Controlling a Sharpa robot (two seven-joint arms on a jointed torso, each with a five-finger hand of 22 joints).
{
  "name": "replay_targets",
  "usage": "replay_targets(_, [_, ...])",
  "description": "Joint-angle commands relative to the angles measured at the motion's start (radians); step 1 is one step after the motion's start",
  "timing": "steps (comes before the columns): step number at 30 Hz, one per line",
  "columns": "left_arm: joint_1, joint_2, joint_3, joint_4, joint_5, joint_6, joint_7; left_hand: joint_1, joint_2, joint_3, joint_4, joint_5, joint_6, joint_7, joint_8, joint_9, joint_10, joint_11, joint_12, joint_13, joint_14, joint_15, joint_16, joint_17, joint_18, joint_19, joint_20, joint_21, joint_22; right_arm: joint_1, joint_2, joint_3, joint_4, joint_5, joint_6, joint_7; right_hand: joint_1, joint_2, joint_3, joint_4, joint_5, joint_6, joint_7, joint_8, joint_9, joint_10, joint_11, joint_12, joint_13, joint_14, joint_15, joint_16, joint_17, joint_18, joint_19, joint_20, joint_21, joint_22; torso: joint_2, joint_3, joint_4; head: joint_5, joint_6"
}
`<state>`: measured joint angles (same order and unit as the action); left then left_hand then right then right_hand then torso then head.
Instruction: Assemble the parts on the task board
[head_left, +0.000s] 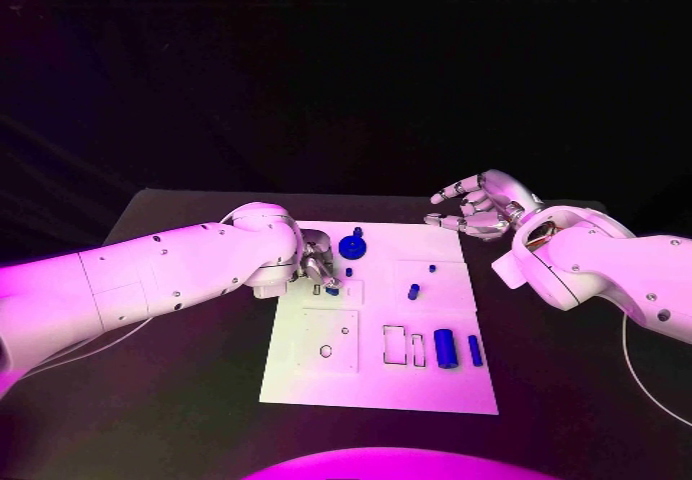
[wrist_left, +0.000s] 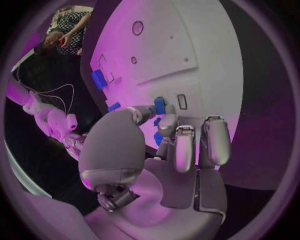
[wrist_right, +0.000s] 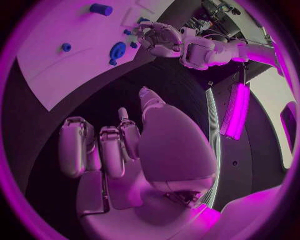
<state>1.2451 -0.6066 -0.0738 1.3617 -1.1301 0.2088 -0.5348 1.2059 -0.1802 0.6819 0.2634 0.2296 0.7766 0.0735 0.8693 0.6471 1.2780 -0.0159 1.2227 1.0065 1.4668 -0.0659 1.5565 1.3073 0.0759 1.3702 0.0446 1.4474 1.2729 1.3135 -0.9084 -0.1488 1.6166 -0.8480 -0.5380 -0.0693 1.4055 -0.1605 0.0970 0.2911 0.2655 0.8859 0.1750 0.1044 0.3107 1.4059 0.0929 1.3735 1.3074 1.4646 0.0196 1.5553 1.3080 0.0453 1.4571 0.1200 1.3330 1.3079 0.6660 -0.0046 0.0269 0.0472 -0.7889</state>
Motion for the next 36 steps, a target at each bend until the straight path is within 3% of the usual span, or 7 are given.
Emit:
replay_targets(1, [-0.002,0.002,-0.002,0.004,0.001,0.029,-0.003,-0.009,-0.001,0.175,-0.171,0.005,0.026,-0.017,0.003,0.088,0.006,0.000,0.003,0.000,0.098,-0.005,0.004,0.244,-0.009,0.008,-0.001,0.003,0.000,-0.001,0.001,0.000,0.001,-0.011,0.014,0.011,0.000,0.008,0.002,-0.002,0.004,0.006,0.000,0.004,-0.001,-0.003,-0.003,-0.004,0.078,0.091,-0.003,-0.006,0.201,0.011,-0.006,0.000,-0.003,0.130,0.000,0.0003,0.0006,0.000,-0.001])
replay_targets(15, [-0.002,0.006,-0.003,-0.003,0.005,0.029,-0.004,-0.030,-0.006,0.180,-0.169,0.003,0.031,-0.019,0.002,0.091,0.008,-0.001,-0.002,-0.008,0.098,-0.006,0.004,0.244,-0.010,0.010,-0.002,0.003,0.001,-0.001,0.001,0.000,0.000,-0.011,0.013,0.012,-0.001,0.008,0.002,-0.003,0.005,0.007,0.000,0.005,-0.002,-0.005,-0.003,-0.006,0.076,0.091,-0.004,-0.006,0.199,0.011,-0.007,0.000,-0.006,0.128,0.000,0.0006,0.0003,0.000,0.001])
replay_targets(25, [-0.002,0.008,-0.003,-0.008,0.016,0.036,-0.003,-0.119,-0.017,0.133,-0.134,-0.005,0.057,-0.033,-0.007,0.097,0.024,-0.011,0.006,0.008,0.098,-0.014,0.003,0.244,-0.010,0.012,-0.009,0.001,0.001,-0.001,0.001,0.000,-0.001,-0.011,0.011,0.013,-0.002,0.008,0.002,-0.002,0.005,0.007,0.000,0.005,-0.002,-0.005,-0.003,-0.006,0.076,0.091,-0.004,-0.007,0.199,0.011,-0.008,0.000,-0.007,0.128,0.001,0.0002,-0.0001,-0.002,-0.001])
replay_targets(36, [-0.002,0.012,-0.003,-0.015,0.018,0.031,-0.002,-0.168,-0.020,0.085,-0.104,-0.008,0.071,-0.036,-0.017,0.098,0.024,-0.013,0.006,0.011,0.097,-0.016,0.003,0.243,-0.010,0.013,-0.013,-0.001,0.001,-0.001,0.001,0.000,-0.002,-0.011,0.011,0.013,-0.002,0.008,0.002,-0.002,0.005,0.007,0.000,0.005,-0.002,-0.005,-0.003,-0.006,0.076,0.091,-0.004,-0.007,0.199,0.011,-0.008,0.000,-0.007,0.128,0.000,-0.0005,-0.0001,-0.004,-0.004])
